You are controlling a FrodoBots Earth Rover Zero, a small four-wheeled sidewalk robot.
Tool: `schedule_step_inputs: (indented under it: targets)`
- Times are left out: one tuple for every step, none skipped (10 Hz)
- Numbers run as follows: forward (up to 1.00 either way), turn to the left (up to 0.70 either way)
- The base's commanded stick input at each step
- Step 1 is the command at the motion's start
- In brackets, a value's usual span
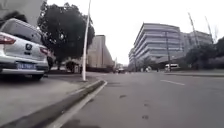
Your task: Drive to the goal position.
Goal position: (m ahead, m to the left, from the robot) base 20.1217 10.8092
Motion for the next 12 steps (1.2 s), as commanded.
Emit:
schedule_step_inputs:
  targets:
    - [0.70,0.00]
    - [0.70,0.00]
    - [0.70,0.00]
    - [0.70,0.00]
    - [0.70,0.00]
    - [0.70,0.00]
    - [0.70,0.00]
    - [0.70,0.00]
    - [0.70,0.00]
    - [0.70,0.00]
    - [0.70,0.00]
    - [0.70,0.00]
